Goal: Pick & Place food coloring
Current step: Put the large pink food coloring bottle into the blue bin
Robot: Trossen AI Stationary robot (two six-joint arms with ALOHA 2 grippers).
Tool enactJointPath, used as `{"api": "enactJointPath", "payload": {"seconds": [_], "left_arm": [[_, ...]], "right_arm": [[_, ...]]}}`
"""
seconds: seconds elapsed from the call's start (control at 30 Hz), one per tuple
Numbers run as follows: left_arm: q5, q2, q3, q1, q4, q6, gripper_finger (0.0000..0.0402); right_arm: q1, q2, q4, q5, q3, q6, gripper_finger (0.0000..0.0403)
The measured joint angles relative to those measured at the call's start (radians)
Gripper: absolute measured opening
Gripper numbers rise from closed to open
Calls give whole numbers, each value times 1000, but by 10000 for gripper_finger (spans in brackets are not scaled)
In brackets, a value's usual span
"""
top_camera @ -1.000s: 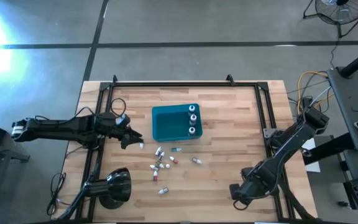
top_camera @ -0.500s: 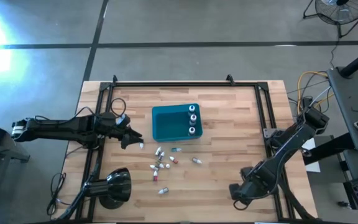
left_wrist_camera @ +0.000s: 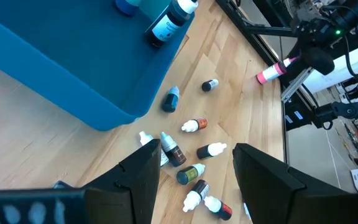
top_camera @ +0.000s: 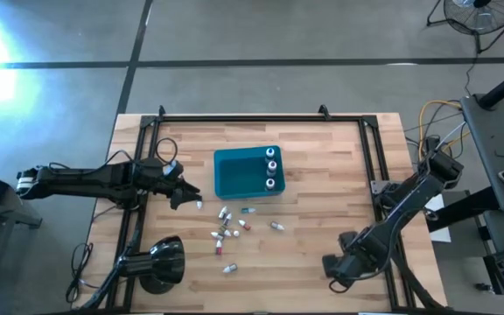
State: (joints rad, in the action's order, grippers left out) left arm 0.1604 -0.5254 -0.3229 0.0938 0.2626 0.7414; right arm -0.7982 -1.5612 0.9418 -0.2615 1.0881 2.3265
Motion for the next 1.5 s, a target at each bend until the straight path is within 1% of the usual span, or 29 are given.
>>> {"api": "enactJointPath", "payload": {"seconds": [0.1,0.33,0.53,0.63,0.73,0.8,0.87,0.93,1.13,1.27,1.37,1.5], "left_arm": [[0,0,0,0,0,0,178],[0,0,0,0,0,0,178],[0,0,0,0,0,0,178],[0,0,0,0,0,0,178],[0,0,0,0,0,0,178],[0,0,0,0,0,0,178],[0,0,0,0,0,0,178],[0,0,0,0,0,0,178],[0,0,0,0,-2,67,178],[0,0,0,0,-4,90,178],[0,0,0,0,-2,111,178],[0,0,0,0,0,155,178]], "right_arm": [[0,0,12,3,0,0,158],[0,0,5,2,0,-4,140],[2,1,-8,0,1,-4,106],[16,1,4,0,19,-11,105],[49,1,49,6,50,-54,105],[89,1,92,41,79,-104,105],[149,1,140,88,123,-183,105],[233,-1,192,136,175,-312,105],[527,-72,296,244,370,-803,105],[690,-170,370,269,534,-1102,105],[764,-251,395,268,677,-1268,105],[821,-360,445,257,886,-1417,105]]}}
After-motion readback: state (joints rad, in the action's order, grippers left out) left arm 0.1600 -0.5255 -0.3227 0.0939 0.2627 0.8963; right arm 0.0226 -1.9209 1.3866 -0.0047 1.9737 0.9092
